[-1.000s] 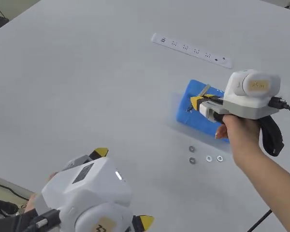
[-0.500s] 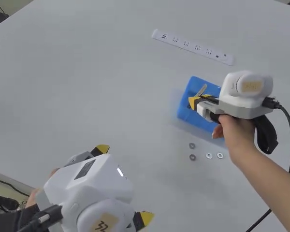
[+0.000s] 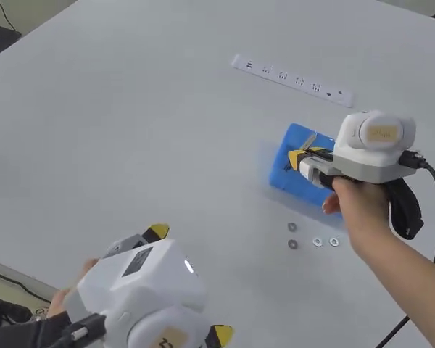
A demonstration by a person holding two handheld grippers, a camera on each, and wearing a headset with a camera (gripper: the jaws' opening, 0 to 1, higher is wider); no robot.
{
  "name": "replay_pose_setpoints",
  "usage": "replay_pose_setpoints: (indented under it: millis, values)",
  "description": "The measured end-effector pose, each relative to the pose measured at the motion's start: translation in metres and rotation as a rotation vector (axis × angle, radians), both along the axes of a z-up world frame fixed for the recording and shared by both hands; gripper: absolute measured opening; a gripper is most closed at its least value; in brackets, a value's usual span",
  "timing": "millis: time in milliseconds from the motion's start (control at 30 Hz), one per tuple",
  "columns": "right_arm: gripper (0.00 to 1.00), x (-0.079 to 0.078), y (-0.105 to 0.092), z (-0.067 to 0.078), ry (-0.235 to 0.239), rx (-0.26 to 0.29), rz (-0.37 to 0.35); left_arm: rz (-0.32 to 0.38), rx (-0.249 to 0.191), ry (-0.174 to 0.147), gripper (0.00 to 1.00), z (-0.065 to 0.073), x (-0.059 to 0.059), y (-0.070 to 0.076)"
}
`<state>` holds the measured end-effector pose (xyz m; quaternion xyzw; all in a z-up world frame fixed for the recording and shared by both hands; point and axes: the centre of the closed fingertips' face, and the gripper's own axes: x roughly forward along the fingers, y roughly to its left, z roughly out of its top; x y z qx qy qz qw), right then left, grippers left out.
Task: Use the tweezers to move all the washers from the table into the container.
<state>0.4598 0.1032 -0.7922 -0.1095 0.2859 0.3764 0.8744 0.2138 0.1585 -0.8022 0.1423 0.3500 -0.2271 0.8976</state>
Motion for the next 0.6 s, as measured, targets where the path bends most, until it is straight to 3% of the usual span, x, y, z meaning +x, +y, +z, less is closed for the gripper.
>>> replay_pose_setpoints:
  millis: [333,600]
  values:
    - [0.03,-0.018,-0.007,0.039,-0.049,0.040,0.021,-0.003,0.004,-0.011,0.90,0.001,0.001,0.000]
    - [0.03,-0.051,-0.013,0.055,-0.104,-0.008,0.078,-0.007,0.008,-0.009,0.90,0.000,0.000,0.000]
